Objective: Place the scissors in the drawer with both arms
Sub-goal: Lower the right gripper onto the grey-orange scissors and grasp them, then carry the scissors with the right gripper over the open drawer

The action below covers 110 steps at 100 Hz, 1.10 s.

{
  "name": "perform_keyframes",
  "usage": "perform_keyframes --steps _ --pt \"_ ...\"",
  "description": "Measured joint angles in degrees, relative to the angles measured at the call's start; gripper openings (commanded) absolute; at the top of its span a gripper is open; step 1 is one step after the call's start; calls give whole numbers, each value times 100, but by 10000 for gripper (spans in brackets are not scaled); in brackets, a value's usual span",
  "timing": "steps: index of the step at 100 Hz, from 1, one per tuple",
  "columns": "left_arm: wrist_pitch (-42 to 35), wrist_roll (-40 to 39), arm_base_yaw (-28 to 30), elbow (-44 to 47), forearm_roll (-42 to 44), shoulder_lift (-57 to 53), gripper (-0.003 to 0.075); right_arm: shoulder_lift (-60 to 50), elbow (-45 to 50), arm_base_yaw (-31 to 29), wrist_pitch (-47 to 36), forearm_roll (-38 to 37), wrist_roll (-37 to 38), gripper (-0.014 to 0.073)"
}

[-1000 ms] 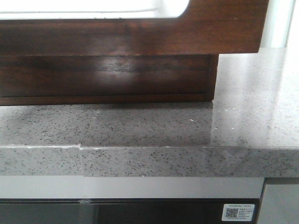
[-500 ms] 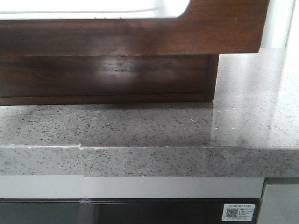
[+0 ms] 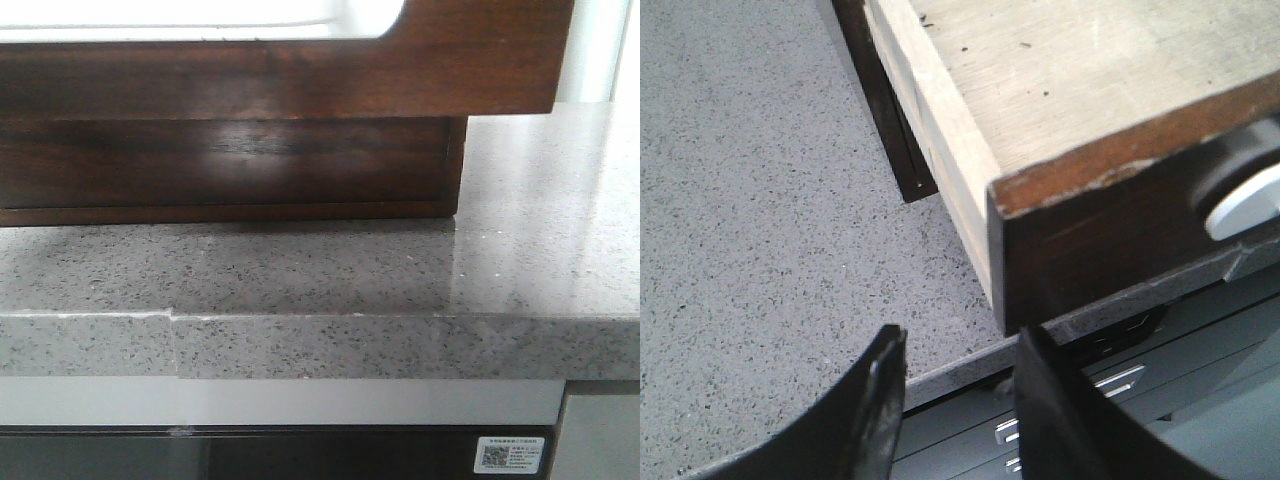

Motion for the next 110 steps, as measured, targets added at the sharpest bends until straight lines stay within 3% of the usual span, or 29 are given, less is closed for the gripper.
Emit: perform_keyframes --steps 29,47,70,91,110 --pt "0 0 0 0 0 0 238 -254 0 0 45 58 -56 -41" --pt "0 0 0 0 0 0 238 -1140 0 0 -52 240 -198 -41" --pt "-9 0 0 0 0 0 237 -2374 -368 200 -65 840 -955 -41" --pt "-28 0 0 0 0 0 237 -3161 -994 1128 -42 1471 -1806 -41" --pt "-42 0 0 0 0 0 237 -3414 -1320 2629 -10 2109 -2795 -41"
